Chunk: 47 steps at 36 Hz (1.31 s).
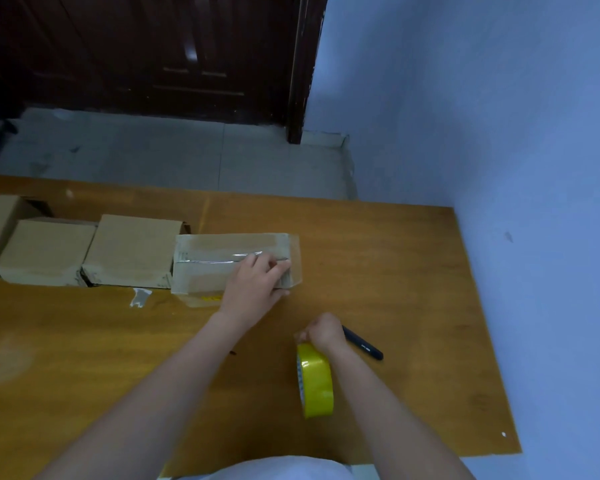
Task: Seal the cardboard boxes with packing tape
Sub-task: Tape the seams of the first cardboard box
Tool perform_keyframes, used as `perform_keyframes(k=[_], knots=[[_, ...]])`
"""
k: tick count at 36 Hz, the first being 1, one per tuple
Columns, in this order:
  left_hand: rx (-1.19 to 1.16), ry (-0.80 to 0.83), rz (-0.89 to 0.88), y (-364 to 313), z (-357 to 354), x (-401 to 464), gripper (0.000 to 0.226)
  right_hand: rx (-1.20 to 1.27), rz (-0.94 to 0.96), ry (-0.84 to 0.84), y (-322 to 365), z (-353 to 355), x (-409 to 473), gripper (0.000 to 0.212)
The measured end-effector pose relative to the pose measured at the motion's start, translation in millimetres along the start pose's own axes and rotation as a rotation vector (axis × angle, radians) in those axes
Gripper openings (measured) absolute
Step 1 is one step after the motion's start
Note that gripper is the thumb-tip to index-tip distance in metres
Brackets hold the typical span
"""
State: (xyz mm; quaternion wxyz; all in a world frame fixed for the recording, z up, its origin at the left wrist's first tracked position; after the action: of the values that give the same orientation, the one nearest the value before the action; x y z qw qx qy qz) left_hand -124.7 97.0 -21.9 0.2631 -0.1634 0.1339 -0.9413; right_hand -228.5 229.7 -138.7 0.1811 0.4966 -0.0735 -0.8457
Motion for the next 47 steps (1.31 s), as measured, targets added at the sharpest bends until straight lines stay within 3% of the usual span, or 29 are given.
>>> perform_keyframes(k=[4,13,18,31,36,39,42,45,47], knots=[[-0.078,-0.024,-0.001,6.2,-3.9,-2.0,0.063,-0.048,0.038,-0.081,10.8,12.2,11.7,0.013],[-0.15,-0.053,0.024,11.3,-4.2,-3.0,0.061,-0.226,0.2,-0.342,44.8,55.8,35.3,0.017],[-0.147,-0.062,0.019,11.6,-4.6,-3.7,0.059,-0.298,0.35,-0.362,53.1,51.0,34.7,0.015],[-0.147,-0.045,0.004,10.3,-3.7,-3.9,0.057,-0.581,0.398,-0.427,64.0,49.1,25.6,0.024],[-0.146,-0.02,0.009,10.3,-4.2,-3.7,0.058,-0.633,0.287,-0.427,61.6,50.8,32.0,0.053],[-0.14,-0.018,0.006,9.6,-2.7,-3.7,0.058,-0.613,0.133,-0.456,56.3,58.2,34.2,0.067],[-0.132,-0.013,0.011,9.5,-2.7,-3.5,0.058,-0.479,0.006,-0.409,50.8,59.1,35.8,0.066],[-0.124,-0.009,0.005,9.6,-1.7,-3.1,0.058,-0.299,-0.022,-0.381,48.4,60.3,36.1,0.049],[-0.121,-0.006,-0.008,9.4,-1.3,-3.1,0.058,-0.154,0.029,-0.465,52.4,69.3,31.8,0.034]])
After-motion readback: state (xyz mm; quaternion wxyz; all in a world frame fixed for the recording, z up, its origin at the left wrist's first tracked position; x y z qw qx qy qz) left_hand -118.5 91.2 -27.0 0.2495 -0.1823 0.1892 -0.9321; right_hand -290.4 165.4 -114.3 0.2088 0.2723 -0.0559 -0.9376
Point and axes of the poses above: each hand's wrist, its own x-axis towards the middle knuckle, its own z-axis out of the back of the hand, y = z × x, the point moved 7 cm from there along x, towards the middle knuckle, and after that the axes turned 4 degrees about -z, right-handed, at the moved point
